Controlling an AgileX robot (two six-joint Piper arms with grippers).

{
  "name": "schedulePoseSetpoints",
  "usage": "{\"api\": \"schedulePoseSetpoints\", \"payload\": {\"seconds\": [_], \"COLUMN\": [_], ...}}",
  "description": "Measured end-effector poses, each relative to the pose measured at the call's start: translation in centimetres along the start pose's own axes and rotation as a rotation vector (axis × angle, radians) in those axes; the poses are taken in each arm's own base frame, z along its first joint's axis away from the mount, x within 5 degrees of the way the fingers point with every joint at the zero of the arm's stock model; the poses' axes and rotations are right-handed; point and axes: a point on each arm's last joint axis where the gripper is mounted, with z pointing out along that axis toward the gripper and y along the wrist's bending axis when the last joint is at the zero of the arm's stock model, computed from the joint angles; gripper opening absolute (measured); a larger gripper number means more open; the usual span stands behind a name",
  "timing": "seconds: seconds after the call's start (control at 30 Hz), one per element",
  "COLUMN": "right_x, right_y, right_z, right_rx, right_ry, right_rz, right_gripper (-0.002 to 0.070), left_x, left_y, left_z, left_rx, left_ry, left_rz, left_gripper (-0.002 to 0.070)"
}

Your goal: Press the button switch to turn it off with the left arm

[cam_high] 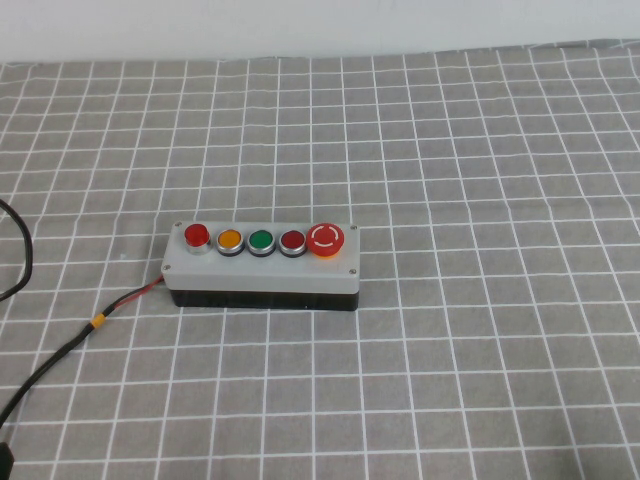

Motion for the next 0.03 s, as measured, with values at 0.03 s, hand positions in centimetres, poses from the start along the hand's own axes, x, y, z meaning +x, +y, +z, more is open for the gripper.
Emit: {"api": "schedulePoseSetpoints", "payload": {"seconds": [0.03], "right_x": [0.0], "right_y": [0.0], "right_z": [0.0], "right_rx": [0.0], "right_ry": [0.0], "right_rz": [0.0], "right_gripper": [-0.0016], "left_x": [0.0], "left_y": [0.0], "left_z": [0.0], "left_rx": [0.0], "left_ry": [0.0], "left_rz": [0.0], "left_gripper": [-0.0003]}}
